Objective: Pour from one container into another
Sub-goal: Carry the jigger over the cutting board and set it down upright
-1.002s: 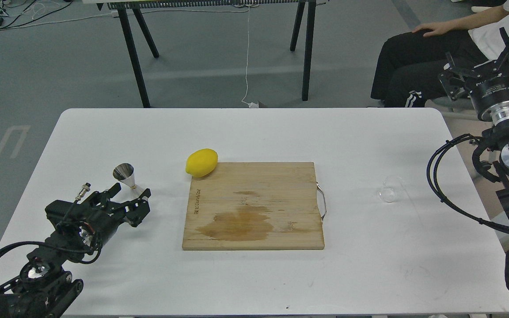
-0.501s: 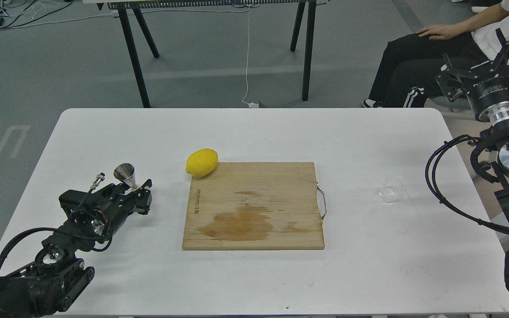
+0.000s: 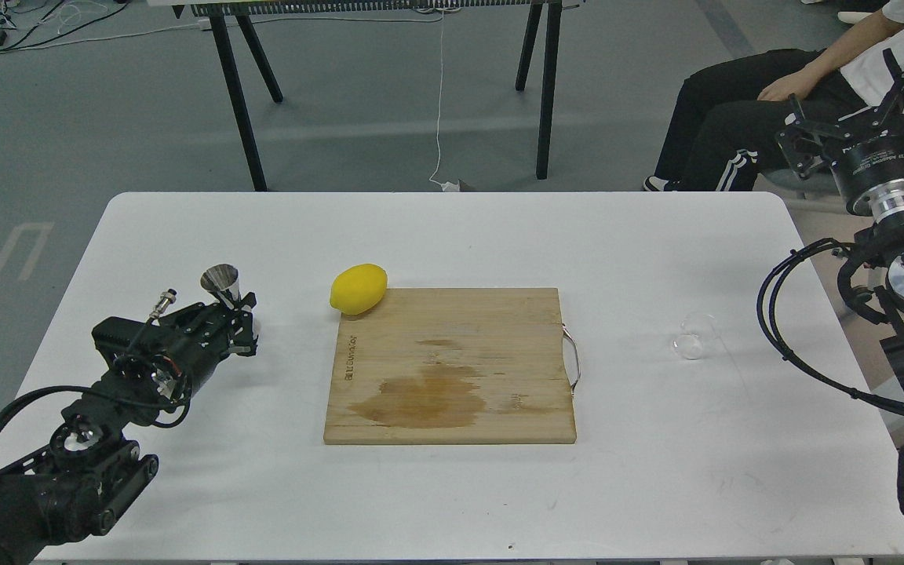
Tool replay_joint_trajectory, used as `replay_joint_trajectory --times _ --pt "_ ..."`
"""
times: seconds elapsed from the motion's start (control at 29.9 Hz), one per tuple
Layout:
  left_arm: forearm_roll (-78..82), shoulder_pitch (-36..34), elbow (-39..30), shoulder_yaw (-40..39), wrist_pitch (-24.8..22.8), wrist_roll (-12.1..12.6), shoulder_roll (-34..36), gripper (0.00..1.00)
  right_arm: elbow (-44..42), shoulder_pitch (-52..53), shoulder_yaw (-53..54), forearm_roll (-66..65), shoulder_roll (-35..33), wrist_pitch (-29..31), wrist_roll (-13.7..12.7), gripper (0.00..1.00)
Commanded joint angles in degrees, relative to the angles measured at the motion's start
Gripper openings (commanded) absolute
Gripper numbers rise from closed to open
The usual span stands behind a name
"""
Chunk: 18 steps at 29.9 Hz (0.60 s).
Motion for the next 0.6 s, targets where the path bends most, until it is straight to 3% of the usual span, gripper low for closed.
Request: replay_joint_trajectory --times 0.0,0.2,0.57 --pt "0.0 -1.6 -7.0 -0.1 -0.6 0.1 2.7 0.11 -0.1 -0.1 0.0 0.0 -0.2 0.0 0.0 1.00" --pt "0.0 -2.0 -21.9 0.5 -4.4 4.0 2.1 0.10 -0.1 -0.5 0.1 0.0 -0.8 0.0 0.0 1.00" --pt "0.0 -7.8 -22.6 17.0 -6.2 4.6 -6.4 0.10 -0.1 -2.1 0.7 0.0 -3.5 0.0 0.0 1.00"
